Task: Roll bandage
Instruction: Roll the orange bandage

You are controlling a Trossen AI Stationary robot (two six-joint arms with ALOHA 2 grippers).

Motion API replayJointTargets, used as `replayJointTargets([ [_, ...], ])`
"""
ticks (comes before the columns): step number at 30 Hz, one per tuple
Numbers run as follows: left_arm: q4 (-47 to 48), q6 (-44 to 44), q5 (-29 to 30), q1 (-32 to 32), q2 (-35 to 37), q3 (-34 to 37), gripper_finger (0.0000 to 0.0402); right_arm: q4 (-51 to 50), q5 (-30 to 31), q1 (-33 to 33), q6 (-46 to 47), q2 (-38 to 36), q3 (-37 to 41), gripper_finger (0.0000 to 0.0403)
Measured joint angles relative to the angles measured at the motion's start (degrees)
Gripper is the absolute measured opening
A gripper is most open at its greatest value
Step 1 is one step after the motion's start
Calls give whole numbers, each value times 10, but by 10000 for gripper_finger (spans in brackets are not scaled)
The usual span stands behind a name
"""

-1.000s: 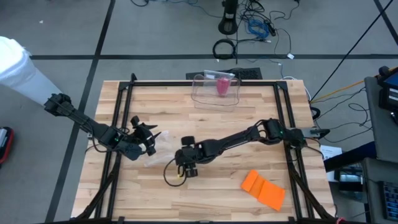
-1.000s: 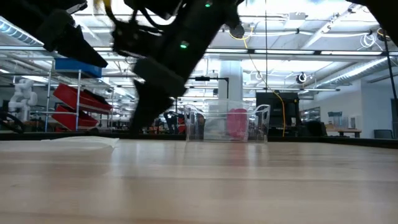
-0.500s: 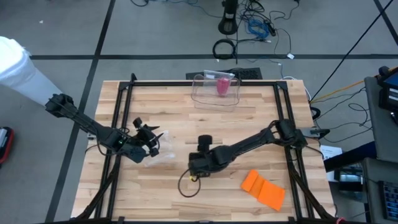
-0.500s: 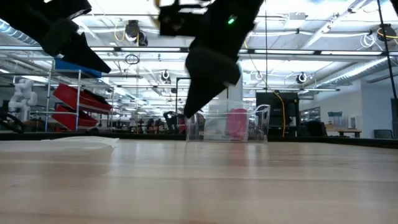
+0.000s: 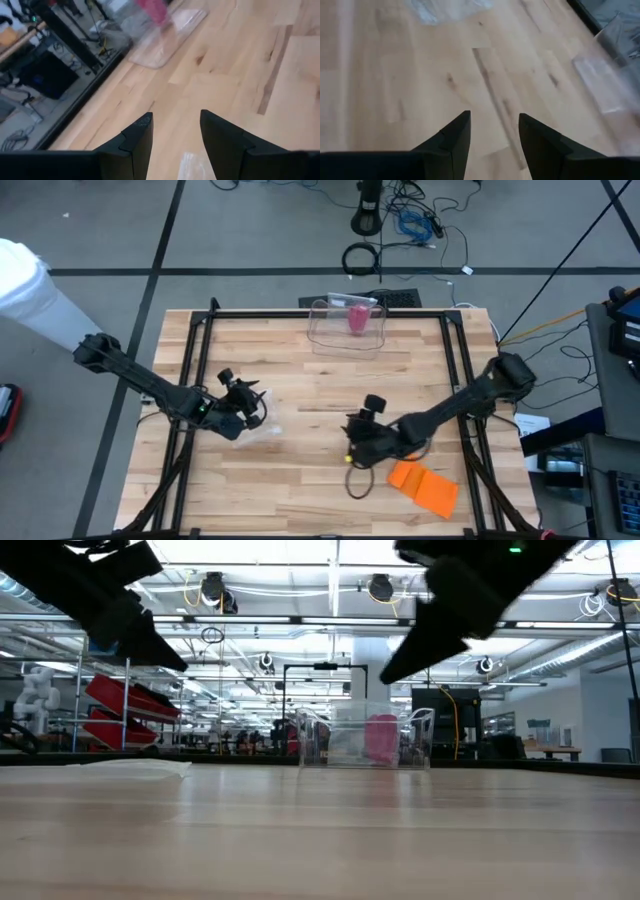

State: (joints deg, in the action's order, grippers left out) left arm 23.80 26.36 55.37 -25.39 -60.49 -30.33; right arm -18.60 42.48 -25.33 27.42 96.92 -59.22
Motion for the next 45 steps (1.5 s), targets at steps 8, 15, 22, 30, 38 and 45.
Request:
replayJointTargets([
  [8, -161, -123, -75, 15, -43, 0, 170, 47, 70, -61, 82, -53, 97, 151],
  [15, -211, -151, -146, 40, -99, 0, 170, 45, -16, -83, 73, -54, 99, 151],
  [22, -275, -136, -153, 66, -144, 0, 170, 54, -106, -60, 90, -50, 99, 151],
  [30, -321, -167, -175, 74, -153, 0, 170, 63, 1, -39, 142, -52, 99, 150],
  [38, -325, -167, -176, 74, -153, 0, 170, -168, -40, -82, 272, -103, 61, 104],
  [45, -329, -168, -175, 74, -153, 0, 170, -375, -166, -167, 394, -111, -46, 15],
])
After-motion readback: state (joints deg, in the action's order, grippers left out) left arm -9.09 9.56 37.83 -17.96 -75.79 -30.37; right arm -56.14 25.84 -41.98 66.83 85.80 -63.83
